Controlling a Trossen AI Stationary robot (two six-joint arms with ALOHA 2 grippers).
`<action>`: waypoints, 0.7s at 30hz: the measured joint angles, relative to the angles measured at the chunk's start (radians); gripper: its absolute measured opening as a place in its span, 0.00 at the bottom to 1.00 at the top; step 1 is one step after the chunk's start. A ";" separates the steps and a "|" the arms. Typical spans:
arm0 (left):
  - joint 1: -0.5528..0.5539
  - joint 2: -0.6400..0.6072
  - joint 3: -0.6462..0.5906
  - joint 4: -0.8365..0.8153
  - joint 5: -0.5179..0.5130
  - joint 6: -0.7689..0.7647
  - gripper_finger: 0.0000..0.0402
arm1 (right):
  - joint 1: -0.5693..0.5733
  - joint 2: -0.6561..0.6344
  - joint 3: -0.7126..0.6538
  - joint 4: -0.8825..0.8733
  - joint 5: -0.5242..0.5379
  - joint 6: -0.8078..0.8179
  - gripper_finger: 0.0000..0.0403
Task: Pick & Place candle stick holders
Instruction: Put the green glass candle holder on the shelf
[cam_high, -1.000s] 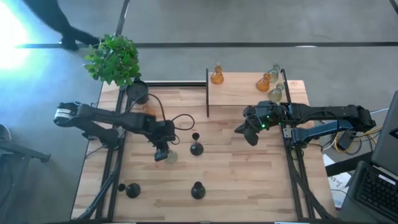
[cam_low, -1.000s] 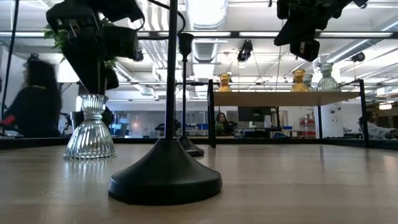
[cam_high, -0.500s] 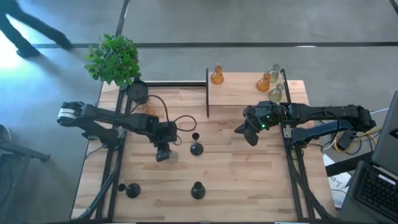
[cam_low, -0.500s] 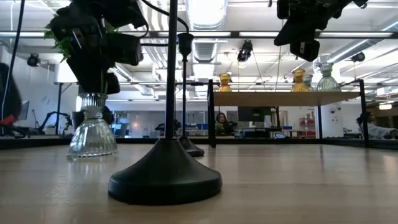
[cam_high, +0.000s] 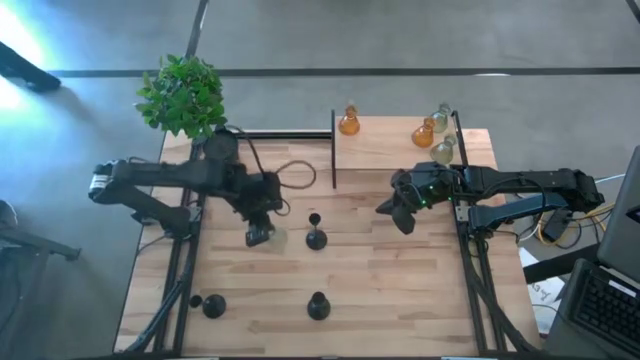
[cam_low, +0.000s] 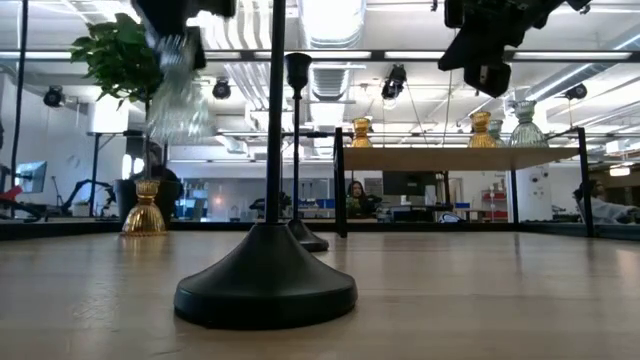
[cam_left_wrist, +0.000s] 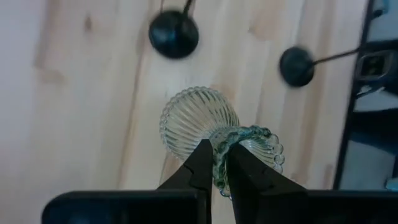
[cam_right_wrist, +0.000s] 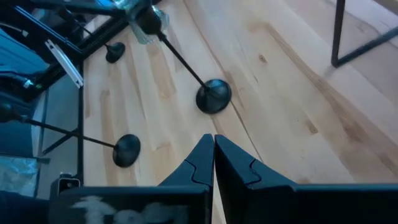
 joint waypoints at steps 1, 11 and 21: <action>0.010 0.000 0.036 -0.018 0.000 -0.001 0.07 | 0.000 0.000 0.000 0.020 0.000 0.000 0.02; 0.170 0.055 0.312 -0.021 -0.065 -0.069 0.07 | 0.001 0.010 0.038 0.292 0.034 -0.183 0.02; 0.299 0.216 0.518 0.050 -0.077 -0.127 0.07 | 0.000 0.148 0.244 0.239 0.258 -0.477 0.02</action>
